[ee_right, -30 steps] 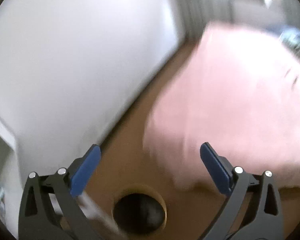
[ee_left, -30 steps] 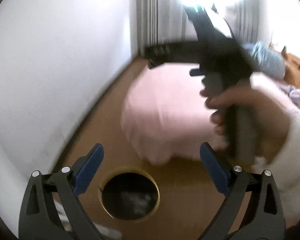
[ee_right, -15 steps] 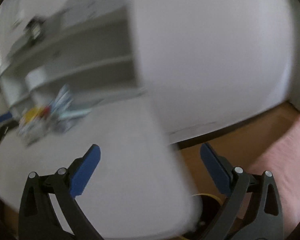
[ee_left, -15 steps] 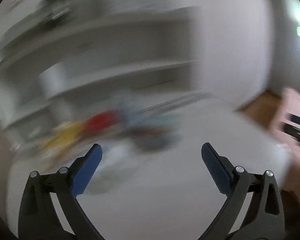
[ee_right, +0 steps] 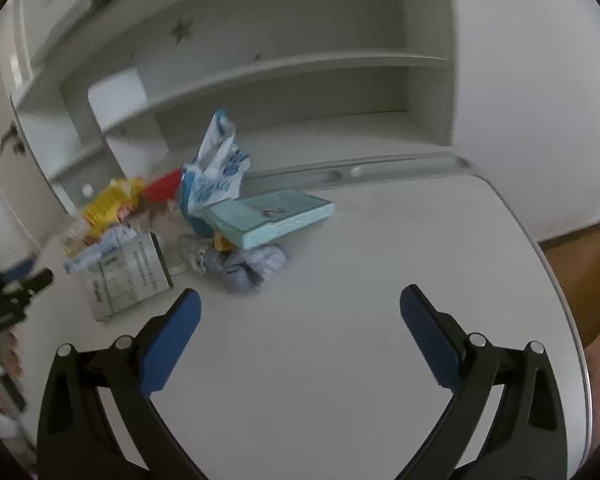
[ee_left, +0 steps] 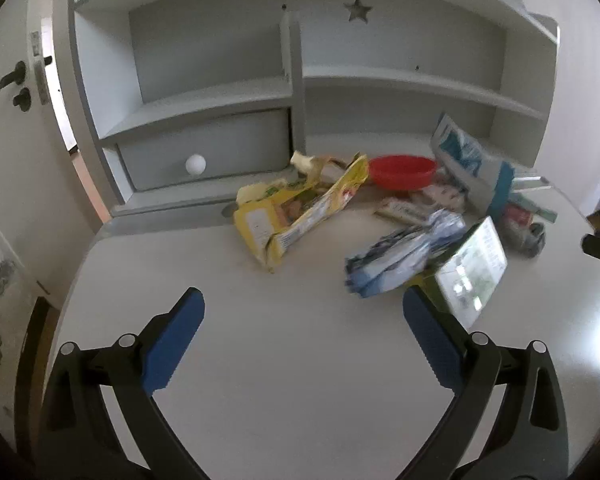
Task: Collect trash
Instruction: 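Return both tools to the desk toward the wrappers and teal box, then grasp the blue wrapper with the left tool while the right tool grasps the teal NANJING box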
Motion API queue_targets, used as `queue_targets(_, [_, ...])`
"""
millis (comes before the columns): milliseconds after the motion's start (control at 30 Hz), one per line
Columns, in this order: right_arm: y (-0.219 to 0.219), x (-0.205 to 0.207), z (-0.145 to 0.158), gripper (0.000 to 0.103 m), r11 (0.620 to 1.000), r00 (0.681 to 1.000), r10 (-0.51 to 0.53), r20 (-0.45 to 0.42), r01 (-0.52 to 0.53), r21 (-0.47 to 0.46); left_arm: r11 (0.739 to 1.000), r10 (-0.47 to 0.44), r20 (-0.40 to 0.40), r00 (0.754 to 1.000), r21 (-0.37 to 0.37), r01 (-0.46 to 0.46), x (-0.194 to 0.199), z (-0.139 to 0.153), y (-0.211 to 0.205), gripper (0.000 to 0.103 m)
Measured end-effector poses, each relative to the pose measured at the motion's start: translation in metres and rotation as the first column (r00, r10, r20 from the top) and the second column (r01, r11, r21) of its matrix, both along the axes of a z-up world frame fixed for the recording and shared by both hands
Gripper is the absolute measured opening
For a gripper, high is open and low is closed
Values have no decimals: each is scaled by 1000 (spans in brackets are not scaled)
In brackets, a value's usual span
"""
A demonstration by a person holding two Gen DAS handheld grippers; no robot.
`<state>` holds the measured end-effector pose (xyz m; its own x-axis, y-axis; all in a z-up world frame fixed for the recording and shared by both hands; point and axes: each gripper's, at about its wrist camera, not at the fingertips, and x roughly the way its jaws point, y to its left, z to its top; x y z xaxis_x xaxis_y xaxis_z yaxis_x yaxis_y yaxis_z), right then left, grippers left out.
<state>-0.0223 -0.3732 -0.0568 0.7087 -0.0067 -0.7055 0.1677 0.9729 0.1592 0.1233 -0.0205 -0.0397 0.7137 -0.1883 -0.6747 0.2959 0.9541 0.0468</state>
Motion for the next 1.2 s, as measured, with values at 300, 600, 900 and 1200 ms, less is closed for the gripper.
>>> queue_targets(300, [-32,45,-16,97,881,997,-43,-64,68,468,981,-170,-27,985,88,172,22,-8,-13,96])
queue_targets(600, [-43,79,-27,92,797,987,-106,-122,158,582,919,-343,-27,939,197,342,28,-6,-43,90])
queue_targets(900, [-47,100,-39,47,761,983,-119,-141,182,622,847,-459,-74,885,266,461,44,-15,-73,73])
queue_targets(1200, [-45,97,-19,18,809,993,-105,-46,112,576,827,-516,-116,849,192,529,53,-18,-91,27])
